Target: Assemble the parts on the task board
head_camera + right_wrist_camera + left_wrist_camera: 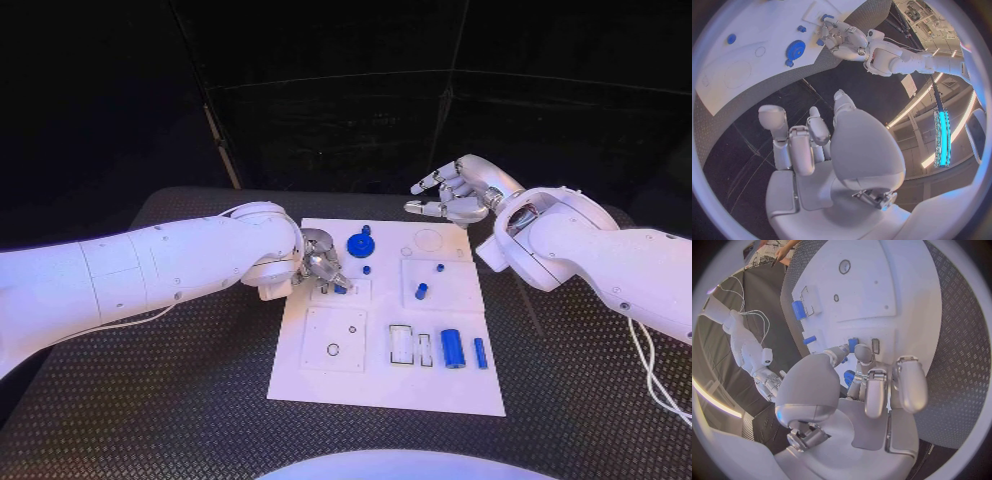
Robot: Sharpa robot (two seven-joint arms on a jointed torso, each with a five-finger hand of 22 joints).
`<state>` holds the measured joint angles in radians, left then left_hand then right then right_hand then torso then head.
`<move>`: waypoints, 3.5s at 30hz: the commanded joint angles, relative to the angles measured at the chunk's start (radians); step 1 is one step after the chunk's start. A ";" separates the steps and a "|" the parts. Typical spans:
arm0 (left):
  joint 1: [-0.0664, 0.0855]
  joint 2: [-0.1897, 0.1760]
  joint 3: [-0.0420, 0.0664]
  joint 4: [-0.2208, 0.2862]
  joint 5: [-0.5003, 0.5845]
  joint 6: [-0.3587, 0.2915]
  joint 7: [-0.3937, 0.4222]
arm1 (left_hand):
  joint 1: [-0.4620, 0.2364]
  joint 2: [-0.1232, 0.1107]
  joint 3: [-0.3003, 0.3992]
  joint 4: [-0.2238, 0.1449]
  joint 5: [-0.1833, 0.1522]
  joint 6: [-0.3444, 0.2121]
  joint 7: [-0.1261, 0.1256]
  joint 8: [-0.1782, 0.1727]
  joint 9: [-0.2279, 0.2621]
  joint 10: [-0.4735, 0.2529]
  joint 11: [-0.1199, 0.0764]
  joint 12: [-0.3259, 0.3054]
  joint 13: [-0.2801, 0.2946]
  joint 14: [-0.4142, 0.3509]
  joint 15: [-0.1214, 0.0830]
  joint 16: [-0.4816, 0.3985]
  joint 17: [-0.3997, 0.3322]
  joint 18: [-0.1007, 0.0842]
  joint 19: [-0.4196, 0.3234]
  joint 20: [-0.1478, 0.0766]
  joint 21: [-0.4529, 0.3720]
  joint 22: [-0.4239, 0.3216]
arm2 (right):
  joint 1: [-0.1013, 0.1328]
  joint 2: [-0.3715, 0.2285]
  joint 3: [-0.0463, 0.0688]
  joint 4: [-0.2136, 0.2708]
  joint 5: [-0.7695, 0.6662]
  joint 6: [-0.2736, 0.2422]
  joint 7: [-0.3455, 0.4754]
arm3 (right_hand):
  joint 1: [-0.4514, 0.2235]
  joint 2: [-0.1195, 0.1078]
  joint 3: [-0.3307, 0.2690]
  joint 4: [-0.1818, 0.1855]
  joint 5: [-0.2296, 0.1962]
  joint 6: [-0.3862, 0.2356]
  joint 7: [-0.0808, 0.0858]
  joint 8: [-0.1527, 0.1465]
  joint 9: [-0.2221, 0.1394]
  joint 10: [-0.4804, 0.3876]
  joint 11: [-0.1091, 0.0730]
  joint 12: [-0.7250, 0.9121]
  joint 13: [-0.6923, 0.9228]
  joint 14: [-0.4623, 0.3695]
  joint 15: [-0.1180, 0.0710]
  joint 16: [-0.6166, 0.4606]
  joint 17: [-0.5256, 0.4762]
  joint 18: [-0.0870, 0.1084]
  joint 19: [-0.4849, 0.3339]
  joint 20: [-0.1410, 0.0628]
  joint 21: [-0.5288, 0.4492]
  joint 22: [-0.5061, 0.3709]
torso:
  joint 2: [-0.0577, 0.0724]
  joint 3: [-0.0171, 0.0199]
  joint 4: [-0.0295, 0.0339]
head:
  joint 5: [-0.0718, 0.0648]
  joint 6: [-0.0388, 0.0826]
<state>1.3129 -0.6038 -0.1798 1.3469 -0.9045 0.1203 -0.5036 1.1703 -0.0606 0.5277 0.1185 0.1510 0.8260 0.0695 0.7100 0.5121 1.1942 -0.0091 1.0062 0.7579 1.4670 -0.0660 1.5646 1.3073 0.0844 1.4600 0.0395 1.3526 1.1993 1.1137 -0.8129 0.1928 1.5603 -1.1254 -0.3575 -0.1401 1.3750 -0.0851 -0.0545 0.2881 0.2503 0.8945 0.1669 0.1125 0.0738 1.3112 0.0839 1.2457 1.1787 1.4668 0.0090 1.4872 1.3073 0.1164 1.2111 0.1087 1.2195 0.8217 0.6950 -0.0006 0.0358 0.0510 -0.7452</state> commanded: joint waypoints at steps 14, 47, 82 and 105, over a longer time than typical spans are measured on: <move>-0.005 0.030 -0.005 -0.034 -0.006 0.055 -0.019 | -0.065 0.008 0.135 -0.125 0.000 0.024 -0.018 0.021 0.015 0.034 -0.012 0.040 0.040 0.104 -0.017 0.006 0.263 -0.013 -0.003 -0.012 -0.005 0.004 | 0.002 0.001 0.001 0.002 0.002 0.003 0.007 | -0.004 0.008 -0.005 0.000 0.006 0.007 -0.003 0.007 0.001 0.000 -0.007 -0.001 -0.002 0.060 -0.009 -0.004 0.069 0.019 -0.008 -0.001 -0.005 -0.004 | 0.000 0.0002 0.0004 | -0.002 -0.002; -0.005 0.054 -0.005 -0.074 -0.014 0.062 -0.022 | -0.254 -0.006 -0.179 0.043 -0.008 0.075 -0.035 0.027 0.032 0.060 -0.026 0.103 0.099 0.104 -0.029 0.006 0.263 -0.018 0.009 -0.024 0.005 0.033 | 0.002 0.003 0.001 0.001 0.004 0.006 0.006 | -0.006 0.008 -0.007 0.001 0.006 0.006 -0.003 0.008 0.001 -0.002 -0.007 -0.004 -0.005 0.059 -0.009 -0.006 0.066 0.020 -0.012 -0.001 -0.009 -0.011 | 0.000 -0.0016 0.0005 | -0.005 -0.005; 0.054 -0.041 0.098 0.003 -0.014 0.078 -0.015 | -0.158 0.058 -0.438 0.157 -0.055 0.014 -0.010 -0.026 0.007 0.018 -0.005 0.085 0.056 0.103 -0.013 0.003 0.258 -0.005 -0.013 -0.012 -0.050 -0.028 | 0.001 0.000 0.000 -0.010 0.004 0.003 0.008 | -0.011 0.007 -0.011 0.002 0.006 0.004 -0.003 0.008 0.000 -0.004 -0.007 -0.005 -0.007 0.057 -0.009 -0.011 0.055 0.022 -0.018 -0.002 -0.016 -0.023 | -0.002 0.0003 0.0011 | -0.004 0.012; 0.073 0.116 0.092 -0.334 -0.101 0.213 -0.009 | -0.105 0.072 -0.490 0.157 -0.054 0.015 0.001 -0.066 -0.028 0.008 0.005 0.085 0.046 0.102 -0.004 0.002 0.256 -0.004 -0.015 -0.002 -0.058 -0.032 | 0.001 0.008 0.000 -0.017 0.004 0.006 0.009 | -0.011 0.008 -0.012 0.002 0.006 0.004 -0.003 0.008 0.000 -0.004 -0.007 -0.004 -0.007 0.056 -0.009 -0.012 0.055 0.023 -0.019 -0.002 -0.017 -0.026 | 0.002 -0.0023 -0.0010 | 0.008 0.012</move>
<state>1.3867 -0.4935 -0.0885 1.0241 -0.9621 0.2889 -0.5186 1.0569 0.0100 0.0430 0.2772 0.0968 0.8398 0.0660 0.6474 0.4846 1.2057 -0.0036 1.0921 0.8045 1.4637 -0.0766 1.5646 1.3073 0.0843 1.4476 0.0305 1.2986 1.1682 1.1129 -0.8060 0.1924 1.5418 -1.1227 -0.3553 -0.1399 1.3697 -0.0797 -0.0599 0.2879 0.2503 0.8981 0.1633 0.1159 0.0737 1.3076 0.0803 1.2458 1.1721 1.4668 0.0090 1.4777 1.3073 0.1323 1.2005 0.1054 1.2073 0.7964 0.6971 -0.0028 0.0354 0.0592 -0.7320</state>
